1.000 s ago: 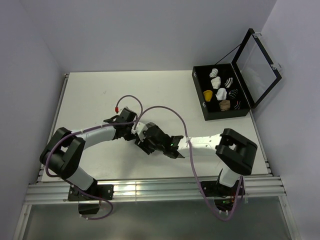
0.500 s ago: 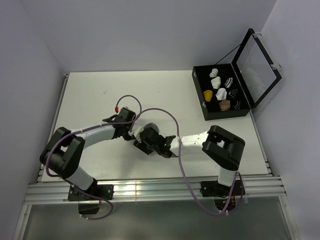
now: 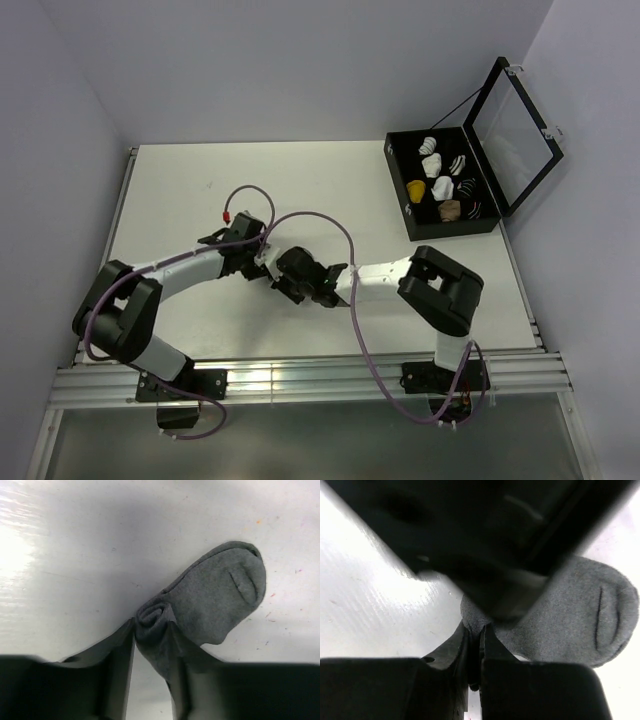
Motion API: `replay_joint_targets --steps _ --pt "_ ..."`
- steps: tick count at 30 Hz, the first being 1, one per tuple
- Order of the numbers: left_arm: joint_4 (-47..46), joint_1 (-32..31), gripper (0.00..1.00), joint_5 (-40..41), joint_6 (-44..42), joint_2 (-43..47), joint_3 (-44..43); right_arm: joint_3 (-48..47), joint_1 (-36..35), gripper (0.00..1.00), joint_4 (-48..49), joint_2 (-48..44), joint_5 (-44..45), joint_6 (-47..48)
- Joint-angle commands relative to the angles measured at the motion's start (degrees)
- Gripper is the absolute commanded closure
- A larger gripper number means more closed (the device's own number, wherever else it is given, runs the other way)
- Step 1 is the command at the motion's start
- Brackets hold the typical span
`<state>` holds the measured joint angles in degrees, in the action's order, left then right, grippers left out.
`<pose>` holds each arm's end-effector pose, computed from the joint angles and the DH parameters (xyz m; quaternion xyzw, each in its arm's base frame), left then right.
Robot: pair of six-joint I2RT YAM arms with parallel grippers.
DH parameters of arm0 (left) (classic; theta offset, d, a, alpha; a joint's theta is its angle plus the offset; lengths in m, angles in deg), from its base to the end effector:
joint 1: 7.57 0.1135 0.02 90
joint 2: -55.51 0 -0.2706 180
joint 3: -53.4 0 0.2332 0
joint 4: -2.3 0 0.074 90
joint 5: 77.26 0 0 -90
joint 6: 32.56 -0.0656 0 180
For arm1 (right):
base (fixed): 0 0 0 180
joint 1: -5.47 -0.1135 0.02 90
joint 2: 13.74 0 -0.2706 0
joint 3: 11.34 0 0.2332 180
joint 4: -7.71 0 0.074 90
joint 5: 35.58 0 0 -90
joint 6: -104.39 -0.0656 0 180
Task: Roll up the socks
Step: Roll the sock at the center of the board.
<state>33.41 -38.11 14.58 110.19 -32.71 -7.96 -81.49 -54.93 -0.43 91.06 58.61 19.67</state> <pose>0.2540 -0.1474 0.1603 -0.1895 0.9422 -0.1718 0.2164 0.1935 0.3309 0.1478 -0.4843 0.7773 0.1554 0.3703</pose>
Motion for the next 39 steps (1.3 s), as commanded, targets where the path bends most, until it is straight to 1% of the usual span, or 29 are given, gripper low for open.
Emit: replay_joint_targets --steps 1,3,4,6,7,8,10,11,12,14,15,16,18,21,25,28,35,39 --pt "-1.44 0.57 0.48 3.59 1.64 5.6 1.63 -0.56 3.09 0.99 -5.18 -0.47 -12.07 -4.13" --pt "-2.23 0.84 0.34 4.91 2.88 8.41 3.73 -1.27 6.06 1.0 -6.32 -0.29 -17.25 -6.84" --pt "-3.89 0.84 0.33 5.88 4.01 10.6 4.7 -2.14 7.04 1.0 -7.11 -0.12 -22.68 -7.73" --pt "-5.91 0.84 0.31 6.5 6.38 13.15 8.11 -3.46 10.46 1.0 -7.82 1.28 -29.29 -10.27" --pt "-7.75 0.84 0.31 6.68 7.09 15.78 9.62 -3.9 11.61 1.0 -7.99 1.99 -35.33 -11.25" --pt "-10.9 0.84 0.3 6.24 7.54 16.93 11.02 -4.43 12.58 1.0 -8.26 2.86 -38.17 -12.04" --pt "-13.03 0.84 0.3 5.98 9.2 19.31 14.45 -5.83 15.3 1.0 -8.52 5.68 -43.62 -14.5" --pt "-14.52 0.84 0.31 5.45 9.56 19.58 15.77 -6.01 16.1 1.0 -7.39 6.38 -48.09 -15.55" --pt "-14.88 0.75 0.32 5.27 9.82 19.76 16.13 -5.67 17.58 1.0 -6.95 7.69 -50.48 -17.91" --pt "-15.24 0.66 0.32 4.84 10.26 19.58 16.75 -4.79 18.82 1.0 -1.26 8.67 -55.48 -20.47" --pt "-15.68 0.49 0.33 4.31 10.53 19.06 17.01 -4.0 19.87 1.0 1.3 9.46 -56.64 -22.57" --pt "-15.68 0.31 0.33 4.04 10.53 18.79 17.19 -3.82 19.88 1.0 1.32 9.99 -57.61 -23.46" --pt "-18.48 -0.65 0.34 3.87 11.23 17.92 17.63 -2.68 21.2 1.0 5.26 11.04 -60.94 -26.79" --pt "-20.24 -1.62 0.34 3.6 12.02 15.81 17.72 -1.45 23.04 1.0 10.89 13.5 -64.55 -31.89" --pt "-21.39 -2.41 0.35 3.6 12.38 12.74 17.1 -0.75 24.45 1.0 14.84 15.88 -65.71 -34.8" --pt "-20.52 -2.85 0.35 4.04 12.55 11.41 16.05 -0.22 25.59 1.0 16.87 17.11 -66.06 -37.27" --pt "-20.25 -4.34 0.37 4.92 14.74 11.32 17.45 -0.48 26.65 0.99 15.04 17.46 -64.48 -36.83" --pt "-19.9 -4.79 0.42 5.27 15.45 10.44 17.45 -1.79 26.65 0.98 13.02 17.38 -63.6 -36.04"
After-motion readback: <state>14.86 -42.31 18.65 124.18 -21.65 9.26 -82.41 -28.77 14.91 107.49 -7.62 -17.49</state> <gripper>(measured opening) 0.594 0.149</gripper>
